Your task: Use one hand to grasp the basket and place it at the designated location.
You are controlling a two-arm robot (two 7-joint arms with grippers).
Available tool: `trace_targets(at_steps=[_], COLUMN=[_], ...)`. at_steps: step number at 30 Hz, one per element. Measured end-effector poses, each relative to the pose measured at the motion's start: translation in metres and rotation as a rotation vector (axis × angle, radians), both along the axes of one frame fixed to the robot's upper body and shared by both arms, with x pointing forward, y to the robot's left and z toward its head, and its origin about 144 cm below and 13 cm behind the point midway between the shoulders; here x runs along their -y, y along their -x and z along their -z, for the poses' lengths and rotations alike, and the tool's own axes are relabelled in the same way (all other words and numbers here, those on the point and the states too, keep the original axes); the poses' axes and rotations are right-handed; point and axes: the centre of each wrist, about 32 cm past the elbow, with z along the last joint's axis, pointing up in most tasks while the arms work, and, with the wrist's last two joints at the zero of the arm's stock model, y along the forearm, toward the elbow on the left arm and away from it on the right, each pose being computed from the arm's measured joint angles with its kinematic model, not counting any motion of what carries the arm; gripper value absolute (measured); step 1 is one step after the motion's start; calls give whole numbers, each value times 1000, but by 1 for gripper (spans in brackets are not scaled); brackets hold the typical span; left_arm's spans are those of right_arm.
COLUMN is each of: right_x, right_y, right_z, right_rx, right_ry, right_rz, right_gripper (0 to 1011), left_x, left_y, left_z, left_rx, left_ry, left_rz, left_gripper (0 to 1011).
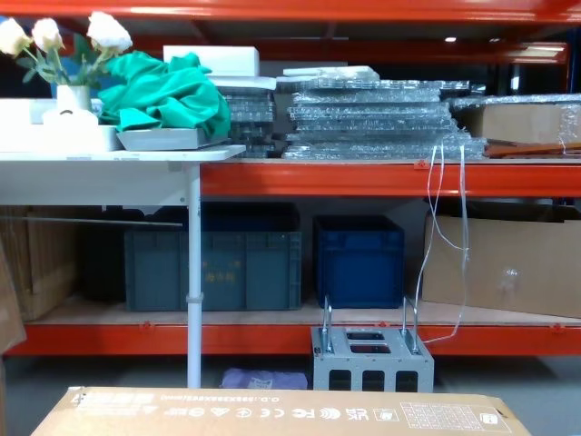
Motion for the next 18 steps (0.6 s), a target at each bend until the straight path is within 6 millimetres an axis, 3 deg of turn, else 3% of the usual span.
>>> trace_targets(at_steps=[18], right_x=[16], right_y=[-26], right_z=[39], right_rx=[-119], right_ry=[-81], right_rz=[22], right_gripper=[1000], left_x=[0], left_y=[0], left_z=[0], left_rx=[0], left_ry=[0], left_rz=[0], left_gripper=[0])
